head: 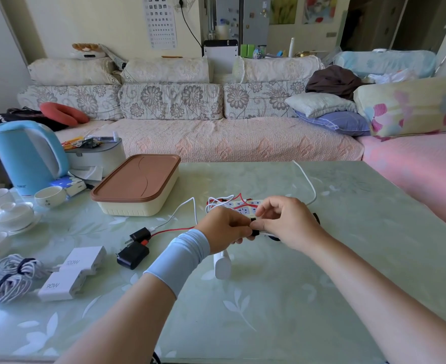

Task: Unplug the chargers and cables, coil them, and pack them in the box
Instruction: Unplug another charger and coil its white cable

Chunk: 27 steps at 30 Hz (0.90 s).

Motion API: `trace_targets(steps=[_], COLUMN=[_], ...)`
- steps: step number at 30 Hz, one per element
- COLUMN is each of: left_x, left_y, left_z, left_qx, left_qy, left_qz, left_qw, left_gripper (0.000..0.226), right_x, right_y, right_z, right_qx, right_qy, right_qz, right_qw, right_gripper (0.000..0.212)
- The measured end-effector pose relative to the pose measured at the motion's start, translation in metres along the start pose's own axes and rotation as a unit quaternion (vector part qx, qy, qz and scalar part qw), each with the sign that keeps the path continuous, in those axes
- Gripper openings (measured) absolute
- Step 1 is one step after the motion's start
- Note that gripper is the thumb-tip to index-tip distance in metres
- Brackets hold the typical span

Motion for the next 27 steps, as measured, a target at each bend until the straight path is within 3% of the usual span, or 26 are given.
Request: trace_targets(steps=[4,10,14,20,24,27], left_x=[0.001,0.004,0.0,0.002,-0.001,0.001], left_y=[0.002,0.003,0.003,0.002,0.001,0.004], left_z=[0.0,-0.002,-0.004,0.0,-0.005,-0.005], left_qx=[-0.009,-0.013,-0.052,-0.055,-0.041,-0.065], left_qy=[0.01,0.01,0.015,0.019,-0.008,0.005], left_qz=[-0.071,-0.041,-0.006,0.094,0.123,0.069], left_qw=[0.997,0.999,0.999,0.994,0.992,0.995], left_gripper=[0.044,0.049,0.044,0.016,0.029,0.029], right_x=[0.009,0.004,0.006,0.008,0.008,0.004], right_y=[0.002,0.001,-0.001,0.0,-0.006,-0.008], right_z=[-0.003,-0.003,-0.003,-0.001,0.002,0.004], right_qx=[0.05,0.196,0.181,0.176,0.155,0.105], right_qy=[0.043,0.047,0.046,0.073,0.088,0.114], right_qz=[-0.064,-0.091,-0.13,-0.168,-0.197,-0.287], right_qw=[0.996,0.975,0.974,0.967,0.964,0.945], right_gripper=[0.012,0.009,0.007,0.011,0.013,0.047])
Point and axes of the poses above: each hand's wrist, its own z-axis towards the middle knuckle, its own y-axis out of the back of the hand, x = y × z, the point moved 1 cm from there along z, towards the middle knuckle, and after that the axes turned 13 degrees about y, right-handed, at the moved point
